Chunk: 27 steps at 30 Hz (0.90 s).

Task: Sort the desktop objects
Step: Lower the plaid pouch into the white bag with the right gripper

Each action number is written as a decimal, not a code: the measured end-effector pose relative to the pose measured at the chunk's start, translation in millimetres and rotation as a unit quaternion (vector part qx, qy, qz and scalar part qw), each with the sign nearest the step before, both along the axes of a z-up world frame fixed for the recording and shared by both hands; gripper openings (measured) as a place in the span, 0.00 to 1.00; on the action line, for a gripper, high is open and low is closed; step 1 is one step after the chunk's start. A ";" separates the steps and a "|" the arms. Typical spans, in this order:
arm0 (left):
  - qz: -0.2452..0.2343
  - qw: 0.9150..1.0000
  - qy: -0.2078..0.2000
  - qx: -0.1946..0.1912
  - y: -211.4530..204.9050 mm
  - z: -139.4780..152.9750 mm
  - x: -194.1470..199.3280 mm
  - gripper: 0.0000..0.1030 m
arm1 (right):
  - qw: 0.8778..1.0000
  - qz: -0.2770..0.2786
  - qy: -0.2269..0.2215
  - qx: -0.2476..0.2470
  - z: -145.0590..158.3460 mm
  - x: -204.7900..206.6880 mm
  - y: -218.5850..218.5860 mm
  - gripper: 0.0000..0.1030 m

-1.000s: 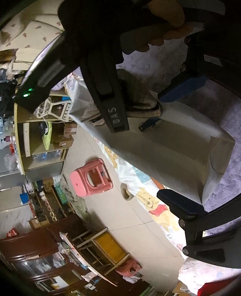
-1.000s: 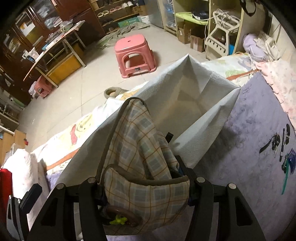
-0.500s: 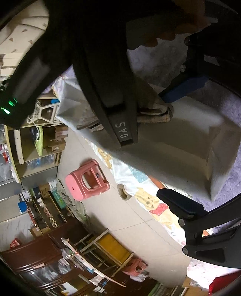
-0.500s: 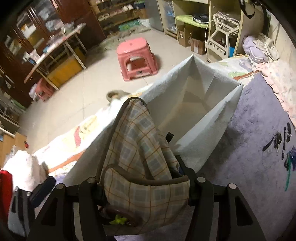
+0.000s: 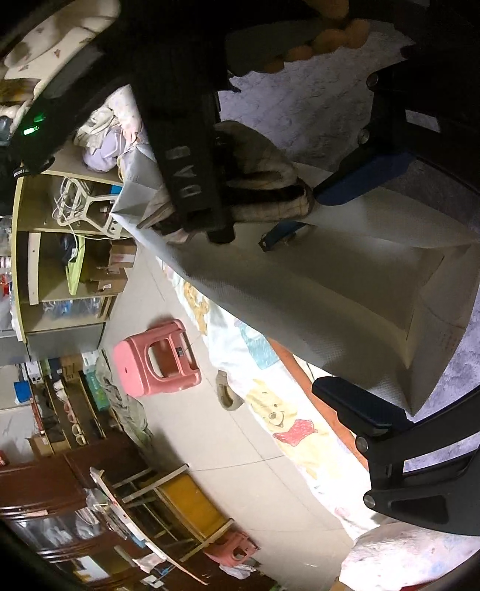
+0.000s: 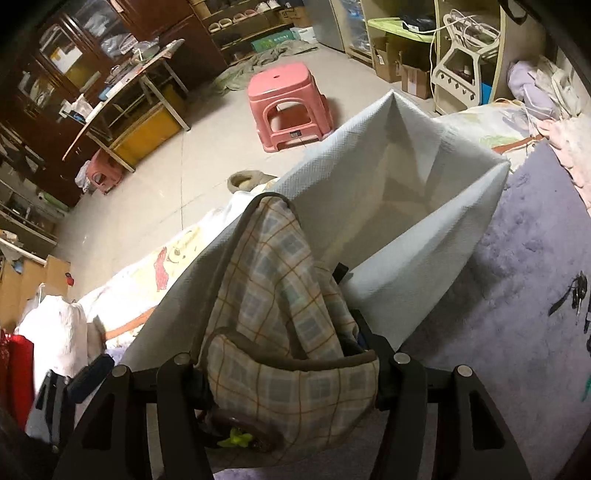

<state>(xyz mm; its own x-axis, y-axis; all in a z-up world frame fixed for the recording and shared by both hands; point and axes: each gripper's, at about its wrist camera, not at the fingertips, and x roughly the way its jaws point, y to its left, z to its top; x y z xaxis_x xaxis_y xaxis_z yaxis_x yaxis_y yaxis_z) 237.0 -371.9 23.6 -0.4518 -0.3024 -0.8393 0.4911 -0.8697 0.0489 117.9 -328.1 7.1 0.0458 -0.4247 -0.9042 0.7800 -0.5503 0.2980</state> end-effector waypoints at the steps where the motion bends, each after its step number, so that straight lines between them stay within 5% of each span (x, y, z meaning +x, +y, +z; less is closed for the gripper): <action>1: -0.003 1.000 -0.001 0.001 1.6 -0.6 -0.3 0.91 | 1.000 -0.002 -0.010 -0.005 3.8 -0.5 -0.6 0.55; 7: -0.017 0.999 -0.039 -0.012 11.1 -15.2 -5.9 0.90 | 0.996 -0.045 -0.077 -0.022 18.4 -1.9 0.6 0.56; 11: -0.013 1.000 -0.026 0.005 4.5 -15.2 -1.7 0.90 | 0.990 -0.072 -0.116 -0.020 -2.4 -8.4 3.5 0.56; 27: -0.026 0.999 -0.001 -0.020 15.3 3.7 -1.2 0.90 | 0.976 -0.161 -0.127 -0.067 6.4 -23.5 53.7 0.56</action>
